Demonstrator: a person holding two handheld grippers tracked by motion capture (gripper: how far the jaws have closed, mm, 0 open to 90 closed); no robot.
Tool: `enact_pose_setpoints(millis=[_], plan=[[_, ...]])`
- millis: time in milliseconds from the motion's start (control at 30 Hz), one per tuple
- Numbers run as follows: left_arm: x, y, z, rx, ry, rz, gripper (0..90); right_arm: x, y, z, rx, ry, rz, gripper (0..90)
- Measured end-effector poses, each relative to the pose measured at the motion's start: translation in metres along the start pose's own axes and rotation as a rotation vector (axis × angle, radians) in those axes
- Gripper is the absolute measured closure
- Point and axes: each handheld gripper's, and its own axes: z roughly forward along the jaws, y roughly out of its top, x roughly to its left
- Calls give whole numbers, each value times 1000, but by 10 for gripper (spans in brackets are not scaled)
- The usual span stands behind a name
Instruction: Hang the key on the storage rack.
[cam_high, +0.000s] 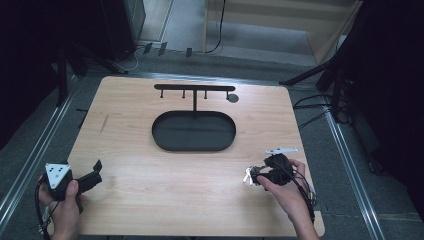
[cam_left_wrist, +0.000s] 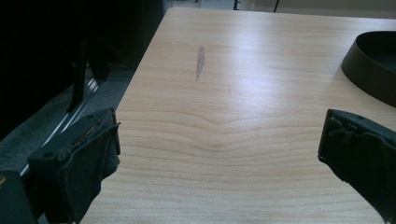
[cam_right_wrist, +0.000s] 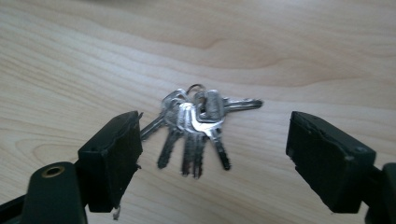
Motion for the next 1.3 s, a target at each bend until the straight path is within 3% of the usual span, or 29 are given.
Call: enact_pose_setpoints(millis=[167, 200, 333, 367, 400, 567, 900, 1033, 1167, 1300], plan=[[-1, 0, 0, 6, 4, 8, 0, 11, 8, 9, 47, -20, 17, 231], [-1, 0, 1, 6, 4, 9, 0, 14, 14, 13, 84, -31, 33, 227], [-1, 0, 1, 10, 7, 11, 0, 14, 20, 21, 132, -24, 45, 226], [-1, 1, 1, 10, 9, 12, 0, 12, 24, 27, 157, -2, 89, 229], [-1, 1, 2, 12, 11, 11, 0, 12, 25, 29, 166, 2, 103, 230], [-1, 1, 2, 14, 11, 13, 0, 12, 26, 38, 204, -14, 113, 236], [-1, 1, 2, 17, 12, 13, 0, 15, 21, 46, 219, -20, 98, 261], [-1, 1, 2, 17, 12, 11, 0, 14, 19, 44, 198, -36, 102, 350], [-2, 1, 2, 17, 12, 10, 0, 14, 14, 41, 204, -66, 67, 405], [-2, 1, 2, 17, 12, 10, 0, 13, 11, 38, 194, -59, 52, 510]])
